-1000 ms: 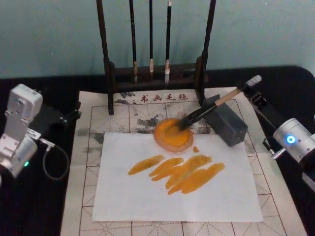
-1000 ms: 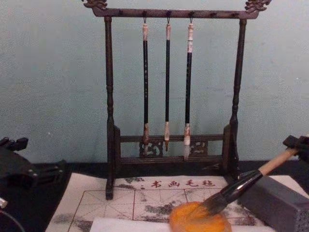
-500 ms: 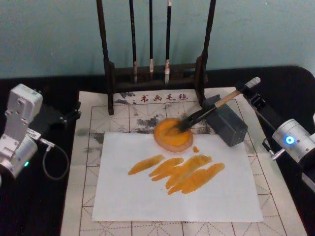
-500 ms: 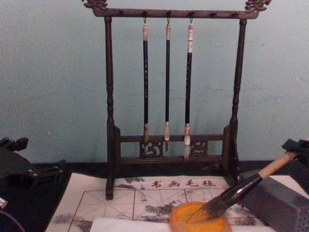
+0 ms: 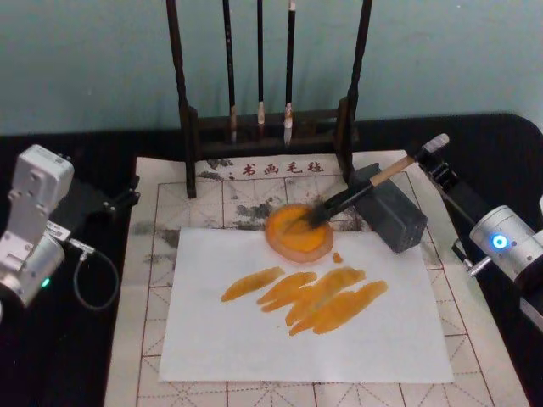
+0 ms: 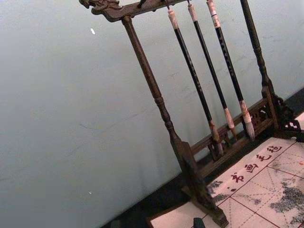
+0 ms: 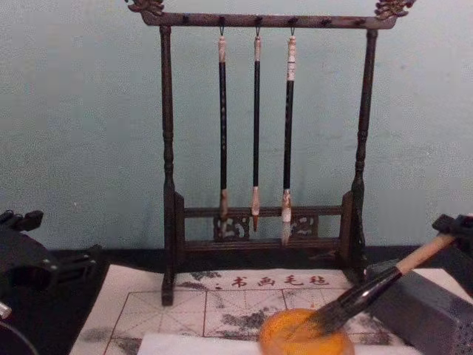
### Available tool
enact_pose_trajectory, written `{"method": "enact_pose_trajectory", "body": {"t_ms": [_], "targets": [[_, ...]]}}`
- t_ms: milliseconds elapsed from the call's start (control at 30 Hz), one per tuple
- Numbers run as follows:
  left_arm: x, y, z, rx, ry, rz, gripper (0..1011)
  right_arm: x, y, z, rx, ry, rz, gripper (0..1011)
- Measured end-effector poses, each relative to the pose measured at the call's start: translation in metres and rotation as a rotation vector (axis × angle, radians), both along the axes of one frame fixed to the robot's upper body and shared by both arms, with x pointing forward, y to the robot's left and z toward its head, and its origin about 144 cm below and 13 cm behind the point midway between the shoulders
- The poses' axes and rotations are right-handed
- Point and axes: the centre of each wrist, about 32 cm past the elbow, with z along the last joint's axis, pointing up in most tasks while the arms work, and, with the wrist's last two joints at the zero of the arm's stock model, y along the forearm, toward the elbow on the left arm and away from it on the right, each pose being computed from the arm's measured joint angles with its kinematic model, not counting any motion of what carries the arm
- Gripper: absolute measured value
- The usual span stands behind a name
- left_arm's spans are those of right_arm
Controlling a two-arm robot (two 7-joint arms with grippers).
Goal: Pick up the brush from the inkstone, write on the paper, then place the brush back to its original position.
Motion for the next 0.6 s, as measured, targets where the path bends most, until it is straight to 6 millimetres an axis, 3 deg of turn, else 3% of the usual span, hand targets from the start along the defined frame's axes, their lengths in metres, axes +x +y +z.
{"method": "enact_pose_trajectory", "body": {"t_ms": [600], "targets": [[0.0, 0.0, 0.0, 0.0, 0.0, 0.0, 1001, -0.0004, -0.0001, -0.0002, -0.001, 0.0, 0.001, 191]]}}
